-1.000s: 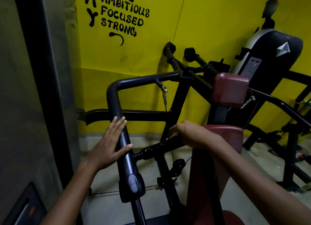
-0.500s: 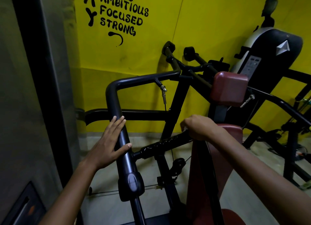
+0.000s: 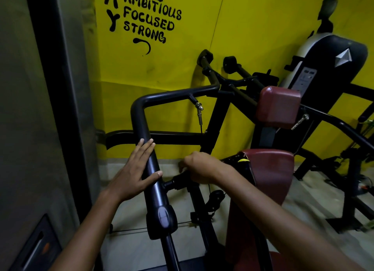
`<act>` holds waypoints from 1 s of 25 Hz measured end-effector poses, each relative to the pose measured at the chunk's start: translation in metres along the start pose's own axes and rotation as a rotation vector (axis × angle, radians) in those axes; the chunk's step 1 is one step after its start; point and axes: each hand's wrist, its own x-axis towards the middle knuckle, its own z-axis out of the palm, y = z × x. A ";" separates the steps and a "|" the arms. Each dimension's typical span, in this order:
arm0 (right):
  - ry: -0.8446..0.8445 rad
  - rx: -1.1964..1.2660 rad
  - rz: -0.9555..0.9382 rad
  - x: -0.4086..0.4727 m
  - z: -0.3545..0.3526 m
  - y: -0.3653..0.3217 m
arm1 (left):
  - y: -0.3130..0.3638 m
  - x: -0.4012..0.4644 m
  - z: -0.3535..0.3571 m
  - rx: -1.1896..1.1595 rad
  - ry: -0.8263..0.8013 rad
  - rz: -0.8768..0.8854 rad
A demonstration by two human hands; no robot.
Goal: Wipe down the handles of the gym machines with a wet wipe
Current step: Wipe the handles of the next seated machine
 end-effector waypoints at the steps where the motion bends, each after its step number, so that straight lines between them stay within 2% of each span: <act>1: 0.008 0.021 -0.032 0.000 0.002 -0.007 | 0.000 0.000 0.000 0.002 -0.001 -0.001; 5: 0.129 0.021 -0.109 -0.014 0.018 -0.020 | 0.000 -0.001 0.000 0.006 0.002 -0.002; 9: 0.482 -0.035 -0.174 -0.039 0.055 -0.021 | -0.001 -0.001 0.001 0.004 0.004 -0.002; 11: 0.590 0.016 -0.075 -0.047 0.078 -0.022 | -0.001 -0.001 0.002 0.001 0.004 -0.002; 14: 0.649 0.126 0.052 -0.049 0.100 -0.027 | -0.003 -0.002 0.003 -0.002 0.005 -0.009; 17: 0.668 0.074 0.079 -0.049 0.102 -0.020 | -0.004 -0.001 0.003 -0.005 0.001 -0.011; 21: 0.711 0.108 0.213 -0.056 0.097 -0.004 | -0.001 -0.002 0.003 -0.020 0.000 -0.016; 25: 0.724 0.042 0.324 -0.057 0.102 0.001 | -0.002 -0.002 0.003 -0.018 0.000 -0.023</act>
